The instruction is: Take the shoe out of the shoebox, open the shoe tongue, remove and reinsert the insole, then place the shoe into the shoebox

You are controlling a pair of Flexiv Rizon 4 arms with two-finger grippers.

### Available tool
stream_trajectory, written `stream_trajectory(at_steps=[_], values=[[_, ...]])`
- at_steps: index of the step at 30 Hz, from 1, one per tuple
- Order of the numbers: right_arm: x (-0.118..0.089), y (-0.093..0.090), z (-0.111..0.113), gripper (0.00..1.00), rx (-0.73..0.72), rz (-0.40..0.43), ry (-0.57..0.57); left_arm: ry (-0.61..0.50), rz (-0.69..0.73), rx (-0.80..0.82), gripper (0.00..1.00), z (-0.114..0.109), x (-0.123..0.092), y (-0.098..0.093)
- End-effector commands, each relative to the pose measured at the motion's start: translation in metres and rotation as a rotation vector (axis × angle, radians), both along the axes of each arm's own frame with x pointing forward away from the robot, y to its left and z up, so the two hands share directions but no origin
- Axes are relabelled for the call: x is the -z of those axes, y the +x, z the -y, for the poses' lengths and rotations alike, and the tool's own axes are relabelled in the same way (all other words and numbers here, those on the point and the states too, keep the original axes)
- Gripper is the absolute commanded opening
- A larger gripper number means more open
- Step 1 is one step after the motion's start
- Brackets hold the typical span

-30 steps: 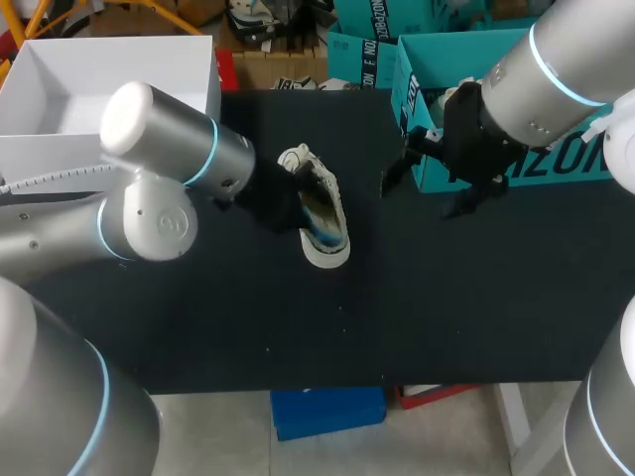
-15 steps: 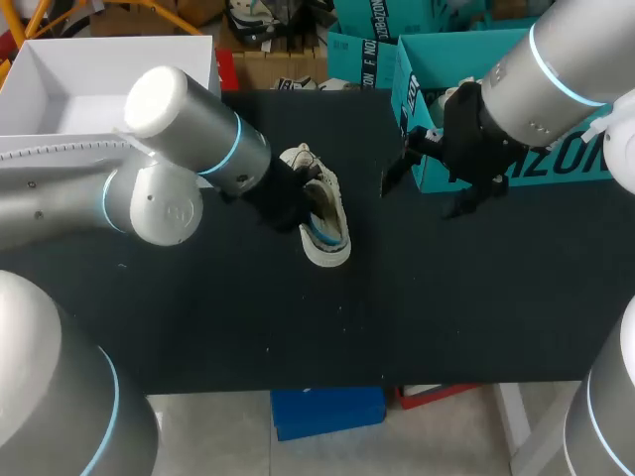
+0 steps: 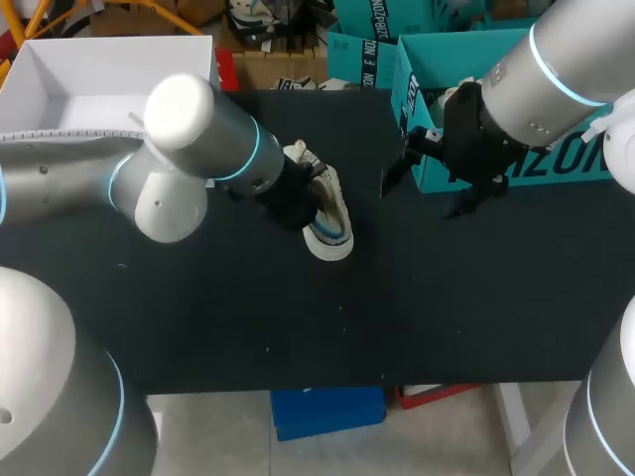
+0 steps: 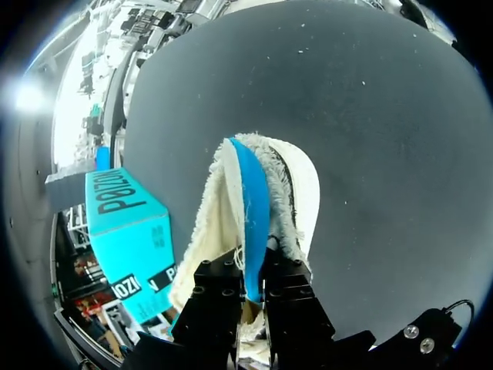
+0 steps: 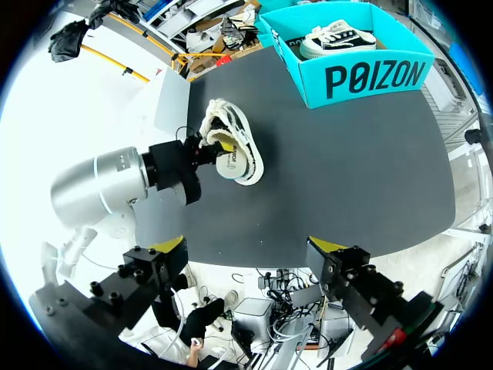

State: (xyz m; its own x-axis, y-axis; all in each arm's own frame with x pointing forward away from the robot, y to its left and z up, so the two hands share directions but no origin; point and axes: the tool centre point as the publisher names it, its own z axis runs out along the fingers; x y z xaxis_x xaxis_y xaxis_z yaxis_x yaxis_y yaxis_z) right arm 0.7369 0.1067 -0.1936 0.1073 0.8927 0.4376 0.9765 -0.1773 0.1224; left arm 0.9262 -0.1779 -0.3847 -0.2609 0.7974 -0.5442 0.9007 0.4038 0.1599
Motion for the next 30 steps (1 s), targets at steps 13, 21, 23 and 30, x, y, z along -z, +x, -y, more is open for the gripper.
stream_trajectory(at_steps=[13, 21, 23, 30], values=[[0.000, 0.000, -0.001, 1.00, 0.001, 0.000, -0.002, -0.035, 0.027, -0.093, 0.00, -0.010, 0.006, 0.016], [0.000, 0.000, -0.001, 1.00, 0.001, 0.000, -0.002, -0.176, -0.089, -0.077, 1.00, -0.005, -0.014, 0.002], [0.000, 0.000, -0.001, 1.00, 0.001, 0.000, -0.002, -0.213, -0.127, -0.066, 1.00, -0.002, -0.021, -0.003], [0.000, 0.000, -0.001, 1.00, 0.001, 0.000, -0.002, -0.302, -0.205, -0.036, 1.00, 0.004, -0.038, -0.021]])
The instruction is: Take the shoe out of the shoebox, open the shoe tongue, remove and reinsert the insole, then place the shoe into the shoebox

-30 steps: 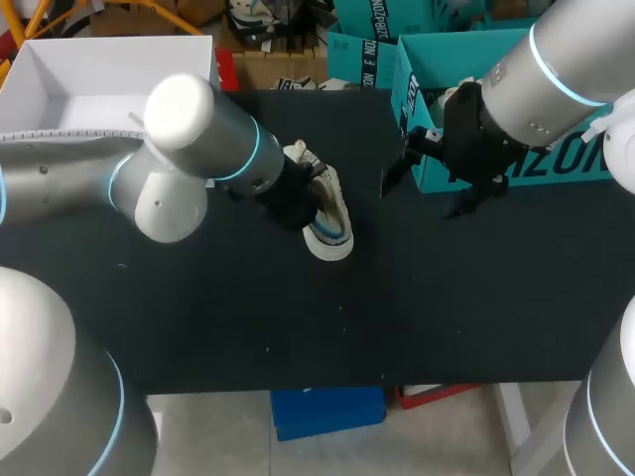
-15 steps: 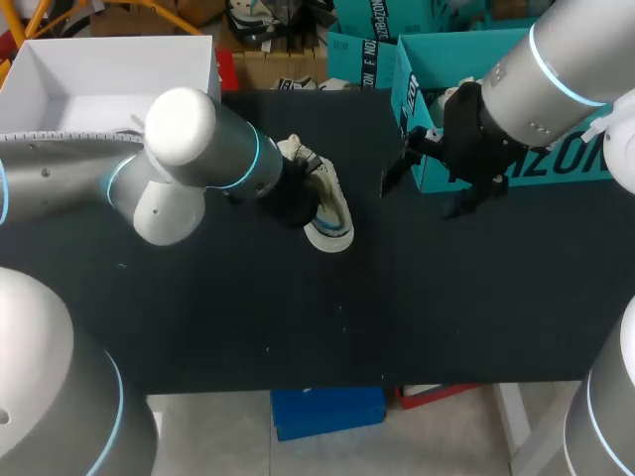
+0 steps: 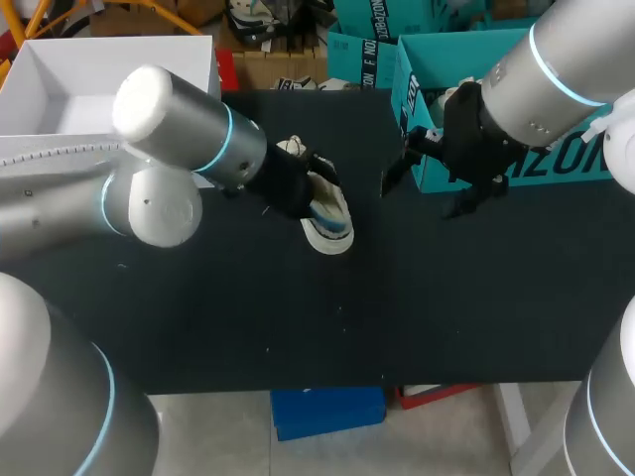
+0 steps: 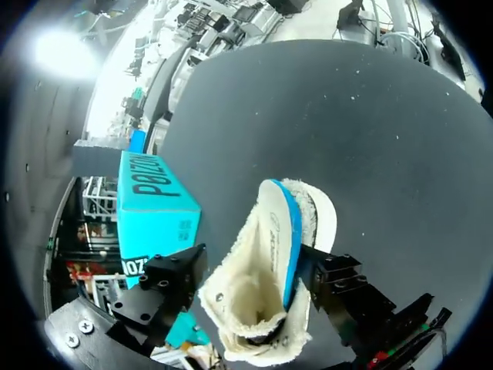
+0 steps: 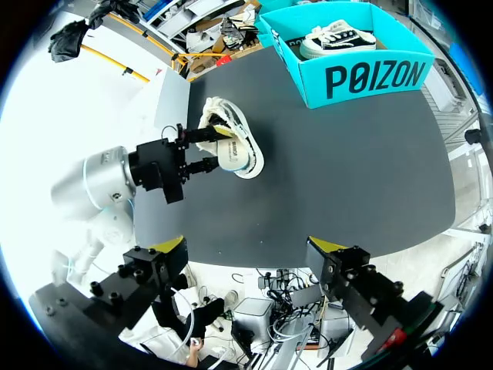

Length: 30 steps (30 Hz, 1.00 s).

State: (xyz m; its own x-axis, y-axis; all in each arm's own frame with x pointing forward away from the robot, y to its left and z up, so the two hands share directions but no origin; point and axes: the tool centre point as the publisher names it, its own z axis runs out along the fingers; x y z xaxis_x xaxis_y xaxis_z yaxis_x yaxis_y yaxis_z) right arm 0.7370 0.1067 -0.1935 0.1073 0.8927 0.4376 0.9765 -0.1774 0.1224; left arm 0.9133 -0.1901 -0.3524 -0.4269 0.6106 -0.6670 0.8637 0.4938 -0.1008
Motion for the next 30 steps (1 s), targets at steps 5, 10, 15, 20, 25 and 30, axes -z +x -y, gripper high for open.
stream_trajectory(at_steps=[5, 10, 15, 20, 25, 30], values=[[0.000, 0.000, -0.001, 1.00, 0.001, 0.000, -0.002, -0.065, -0.040, 0.067, 0.66, -0.007, -0.004, -0.014], [0.000, 0.000, -0.001, 1.00, 0.001, 0.000, -0.002, -0.060, -0.052, 0.070, 0.02, -0.006, 0.002, -0.016], [0.000, 0.000, -0.001, 1.00, 0.001, 0.000, -0.002, -0.047, -0.062, 0.081, 0.00, -0.004, 0.006, -0.017], [0.000, 0.000, -0.001, 1.00, 0.001, 0.000, -0.002, -0.018, -0.072, 0.097, 0.00, -0.002, 0.012, -0.018], [0.000, 0.000, -0.001, 1.00, 0.001, 0.000, -0.002, 0.007, -0.065, 0.106, 0.00, -0.001, 0.018, -0.017], [0.000, 0.000, -0.001, 1.00, 0.001, 0.000, -0.002, 0.048, -0.013, 0.088, 0.00, -0.007, 0.021, -0.010]])
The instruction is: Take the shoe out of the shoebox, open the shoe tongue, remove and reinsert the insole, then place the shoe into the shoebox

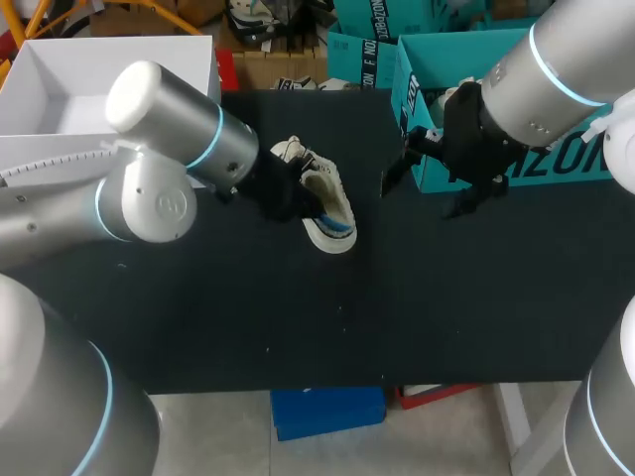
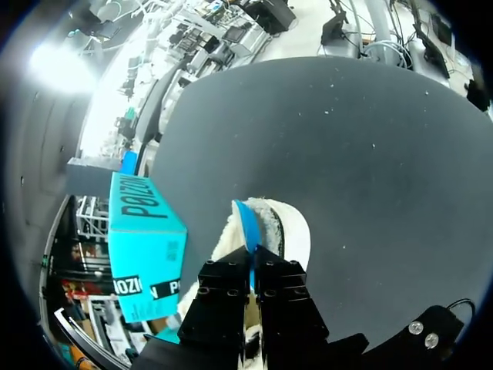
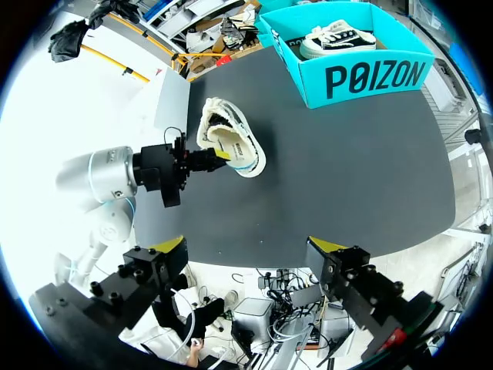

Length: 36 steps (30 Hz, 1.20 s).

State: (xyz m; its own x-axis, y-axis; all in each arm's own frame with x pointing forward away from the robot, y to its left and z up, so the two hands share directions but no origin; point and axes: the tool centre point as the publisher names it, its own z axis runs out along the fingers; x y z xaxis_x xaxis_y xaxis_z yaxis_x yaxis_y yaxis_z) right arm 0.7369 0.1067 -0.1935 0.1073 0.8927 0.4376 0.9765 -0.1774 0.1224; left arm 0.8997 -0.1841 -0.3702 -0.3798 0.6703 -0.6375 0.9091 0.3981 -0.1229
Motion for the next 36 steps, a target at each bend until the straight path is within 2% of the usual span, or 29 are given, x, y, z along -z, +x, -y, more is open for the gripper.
stream_trajectory(at_steps=[1, 10, 16, 18, 19, 20, 21, 31, 32, 34, 36], values=[[0.000, 0.000, -0.001, 1.00, 0.001, 0.000, -0.002, 0.031, 0.035, -0.025, 0.00, -0.002, 0.004, 0.005], [0.000, 0.000, -0.001, 1.00, 0.001, 0.000, -0.002, 0.077, 0.126, -0.071, 0.00, -0.011, 0.008, 0.022], [0.000, 0.000, -0.001, 1.00, 0.001, 0.000, -0.002, 0.021, 0.060, -0.072, 0.02, -0.007, 0.006, 0.016], [0.000, 0.000, -0.001, 1.00, 0.001, 0.000, -0.002, -0.001, 0.036, -0.073, 0.42, -0.007, 0.004, 0.013], [0.000, 0.000, -0.001, 1.00, 0.001, 0.000, -0.002, -0.013, 0.021, -0.074, 0.73, -0.007, 0.003, 0.011], [0.000, 0.000, -0.001, 1.00, 0.001, 0.000, -0.002, -0.017, 0.018, -0.076, 0.95, -0.007, 0.002, 0.010], [0.000, 0.000, -0.001, 1.00, 0.001, 0.000, -0.002, -0.018, 0.018, -0.077, 1.00, -0.008, 0.002, 0.010], [0.000, 0.000, -0.001, 1.00, 0.001, 0.000, -0.002, -0.052, -0.017, -0.088, 1.00, -0.009, 0.002, 0.007], [0.000, 0.000, -0.001, 1.00, 0.001, 0.000, -0.002, -0.053, -0.018, -0.087, 0.97, -0.008, 0.002, 0.006], [0.000, 0.000, -0.001, 1.00, 0.001, 0.000, -0.002, -0.058, -0.026, -0.084, 0.76, -0.005, 0.004, 0.006], [0.000, 0.000, -0.001, 1.00, 0.001, 0.000, -0.002, -0.061, -0.031, -0.078, 0.67, -0.001, 0.004, 0.004]])
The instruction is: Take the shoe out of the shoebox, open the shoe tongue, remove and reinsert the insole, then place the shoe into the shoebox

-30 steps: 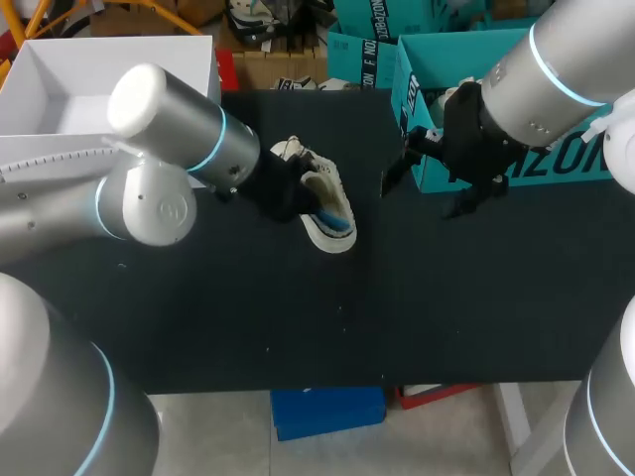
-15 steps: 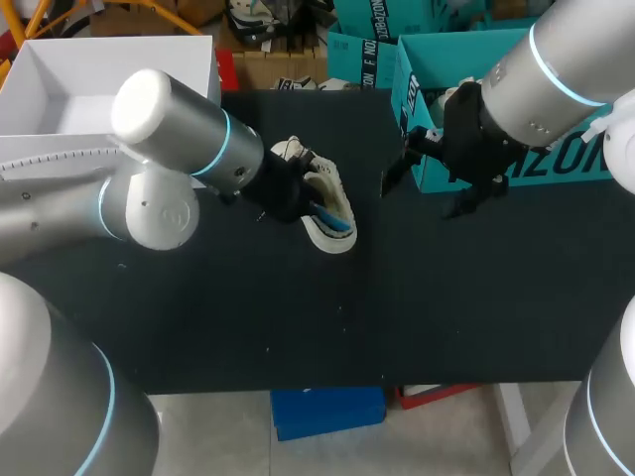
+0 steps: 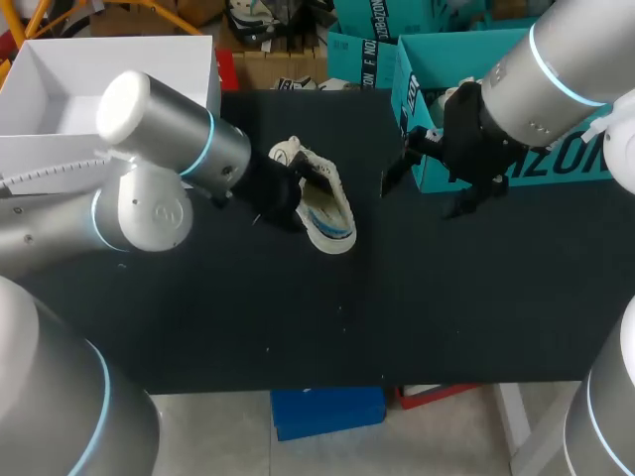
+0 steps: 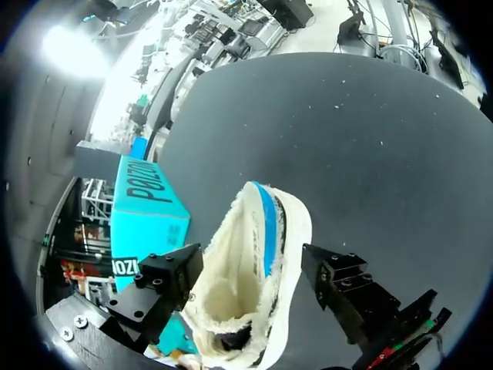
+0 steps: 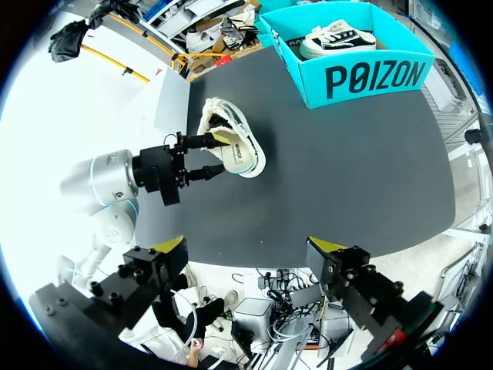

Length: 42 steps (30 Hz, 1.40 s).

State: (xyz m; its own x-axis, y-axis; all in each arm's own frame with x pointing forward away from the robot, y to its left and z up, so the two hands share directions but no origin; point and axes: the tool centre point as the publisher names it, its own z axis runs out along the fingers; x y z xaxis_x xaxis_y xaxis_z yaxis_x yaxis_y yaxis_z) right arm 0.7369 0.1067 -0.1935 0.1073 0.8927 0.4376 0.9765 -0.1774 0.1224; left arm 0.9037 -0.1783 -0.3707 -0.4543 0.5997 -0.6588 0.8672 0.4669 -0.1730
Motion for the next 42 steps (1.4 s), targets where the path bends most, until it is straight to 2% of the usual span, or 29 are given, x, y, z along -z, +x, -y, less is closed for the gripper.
stream_trajectory(at_steps=[1, 5, 8, 9, 10, 19, 29, 33, 42], values=[[0.000, 0.000, -0.001, 1.00, 0.001, 0.000, -0.002, -0.011, -0.004, 0.013, 0.50, 0.007, 0.004, -0.001], [0.000, 0.000, -0.001, 1.00, 0.001, 0.000, -0.002, -0.021, -0.022, 0.022, 0.30, 0.011, 0.003, -0.003], [0.000, 0.000, -0.001, 1.00, 0.001, 0.000, -0.002, -0.022, -0.031, 0.025, 0.25, 0.013, 0.003, -0.004], [0.000, 0.000, -0.001, 1.00, 0.001, 0.000, -0.002, -0.022, -0.037, 0.026, 0.16, 0.013, 0.003, -0.005], [0.000, 0.000, -0.001, 1.00, 0.001, 0.000, -0.002, -0.021, -0.040, 0.027, 0.00, 0.013, 0.003, -0.005], [0.000, 0.000, -0.001, 1.00, 0.001, 0.000, -0.002, -0.049, -0.084, 0.028, 0.00, 0.013, 0.000, -0.012], [0.000, 0.000, -0.001, 1.00, 0.001, 0.000, -0.002, -0.090, -0.085, 0.078, 0.00, 0.027, -0.020, -0.038], [0.000, 0.000, -0.001, 1.00, 0.001, 0.000, -0.002, -0.153, -0.133, 0.065, 0.00, 0.031, -0.030, -0.043], [0.000, 0.000, -0.001, 1.00, 0.001, 0.000, -0.002, -0.197, -0.155, 0.067, 0.00, 0.043, -0.034, -0.057]])
